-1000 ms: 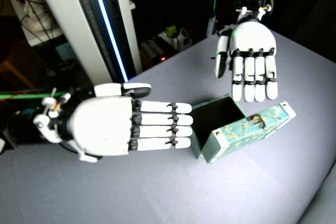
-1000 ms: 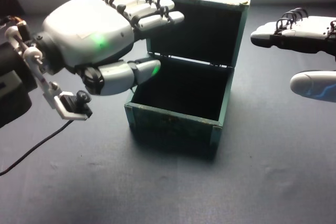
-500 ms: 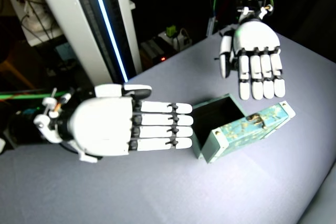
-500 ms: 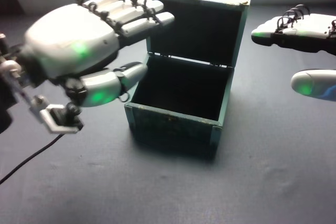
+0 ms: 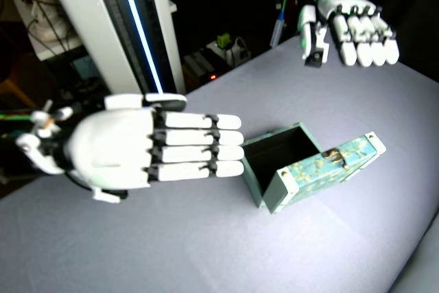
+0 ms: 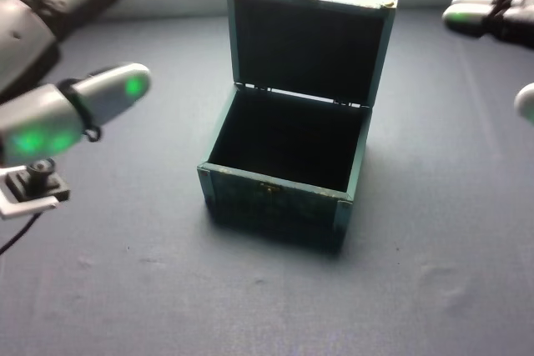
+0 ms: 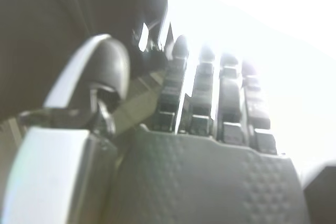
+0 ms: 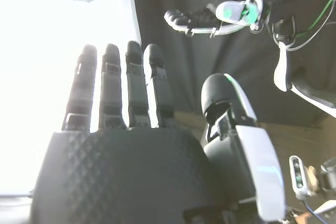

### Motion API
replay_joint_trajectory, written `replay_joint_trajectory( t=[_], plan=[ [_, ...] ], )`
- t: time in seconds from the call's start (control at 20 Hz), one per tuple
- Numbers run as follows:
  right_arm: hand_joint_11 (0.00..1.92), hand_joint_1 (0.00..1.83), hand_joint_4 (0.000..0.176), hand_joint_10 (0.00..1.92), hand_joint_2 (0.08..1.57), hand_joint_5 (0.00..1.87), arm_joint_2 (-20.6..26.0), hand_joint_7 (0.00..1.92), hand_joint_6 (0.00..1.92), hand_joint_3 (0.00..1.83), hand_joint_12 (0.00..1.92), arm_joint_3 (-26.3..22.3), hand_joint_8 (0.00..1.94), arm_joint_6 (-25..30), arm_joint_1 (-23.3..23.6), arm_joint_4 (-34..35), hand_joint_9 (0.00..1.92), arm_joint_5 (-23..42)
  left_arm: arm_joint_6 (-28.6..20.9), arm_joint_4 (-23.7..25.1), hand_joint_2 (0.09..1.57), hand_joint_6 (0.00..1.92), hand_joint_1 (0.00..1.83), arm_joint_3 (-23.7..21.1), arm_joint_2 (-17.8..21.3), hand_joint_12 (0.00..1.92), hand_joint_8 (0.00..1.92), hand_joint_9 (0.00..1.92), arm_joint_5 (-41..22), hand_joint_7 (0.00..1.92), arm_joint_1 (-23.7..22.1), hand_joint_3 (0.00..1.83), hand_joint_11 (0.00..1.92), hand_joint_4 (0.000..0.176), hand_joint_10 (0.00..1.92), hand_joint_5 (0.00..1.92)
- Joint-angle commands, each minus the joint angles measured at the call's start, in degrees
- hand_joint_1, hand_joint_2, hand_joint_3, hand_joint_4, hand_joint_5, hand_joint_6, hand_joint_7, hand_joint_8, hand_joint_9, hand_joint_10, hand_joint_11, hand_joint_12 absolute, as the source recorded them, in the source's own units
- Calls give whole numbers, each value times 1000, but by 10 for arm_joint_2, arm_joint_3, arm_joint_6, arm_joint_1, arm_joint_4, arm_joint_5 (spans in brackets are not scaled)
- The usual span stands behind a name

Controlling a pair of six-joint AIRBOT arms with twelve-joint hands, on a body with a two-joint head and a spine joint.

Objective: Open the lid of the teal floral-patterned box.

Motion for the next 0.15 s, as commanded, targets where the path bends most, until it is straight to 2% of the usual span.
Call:
replay_joint_trajectory(
  t=[0.0,0.05,0.1],
  plan=[
    [164,299,0,15,1569,336,7,277,7,16,270,-8,10,-10,-3,33,239,107,-2,-17,1522,0,0,-3,6,0,0,0,-106,0,6,18,0,2,0,1],
    [164,299,0,15,1569,336,10,277,7,16,270,-15,10,-20,-11,42,239,127,-2,-22,1522,0,0,-7,7,0,0,0,-120,0,18,18,0,2,0,1],
    [214,530,0,12,1571,292,11,330,1,26,264,-21,9,-26,-18,51,296,146,-2,-27,1561,1,36,-11,8,0,0,0,-136,0,29,24,0,0,0,5]
  ],
)
